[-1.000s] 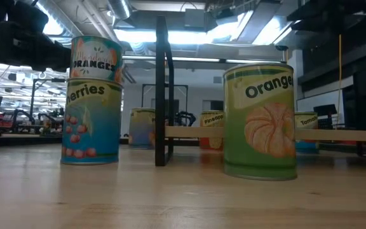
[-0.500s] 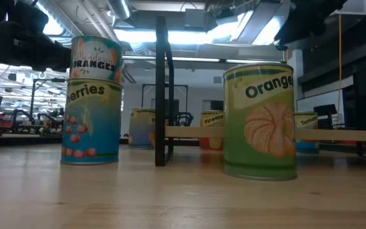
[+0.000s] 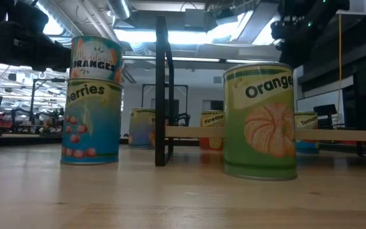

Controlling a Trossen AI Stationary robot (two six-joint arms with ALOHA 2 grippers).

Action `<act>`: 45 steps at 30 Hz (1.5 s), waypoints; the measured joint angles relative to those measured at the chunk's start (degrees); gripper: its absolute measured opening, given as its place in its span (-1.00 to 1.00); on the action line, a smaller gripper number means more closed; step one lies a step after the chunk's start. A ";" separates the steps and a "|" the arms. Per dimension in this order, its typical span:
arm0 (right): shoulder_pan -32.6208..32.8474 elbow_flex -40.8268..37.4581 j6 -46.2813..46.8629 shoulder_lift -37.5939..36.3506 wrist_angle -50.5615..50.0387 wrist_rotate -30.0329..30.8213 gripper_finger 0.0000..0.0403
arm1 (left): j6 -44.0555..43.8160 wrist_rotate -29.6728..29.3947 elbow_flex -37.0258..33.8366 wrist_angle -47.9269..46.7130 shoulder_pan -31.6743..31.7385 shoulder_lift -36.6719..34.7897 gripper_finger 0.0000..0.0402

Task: Pick and place cans onto a shelf
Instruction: Put the canned tomatoes on the shelf

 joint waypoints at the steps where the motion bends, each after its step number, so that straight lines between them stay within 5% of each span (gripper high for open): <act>1: -0.68 0.00 -0.83 0.85 -0.76 -0.38 0.13 | 0.00 0.00 0.01 0.00 0.01 0.00 -0.61; 37: -5.36 0.18 -6.84 21.14 -10.38 0.33 0.13 | -0.16 0.02 0.00 -0.02 0.02 0.00 -0.61; 45: -5.31 0.22 -7.14 21.57 -10.67 -0.53 -0.23 | -0.15 0.00 0.00 -0.02 0.02 -0.02 -0.61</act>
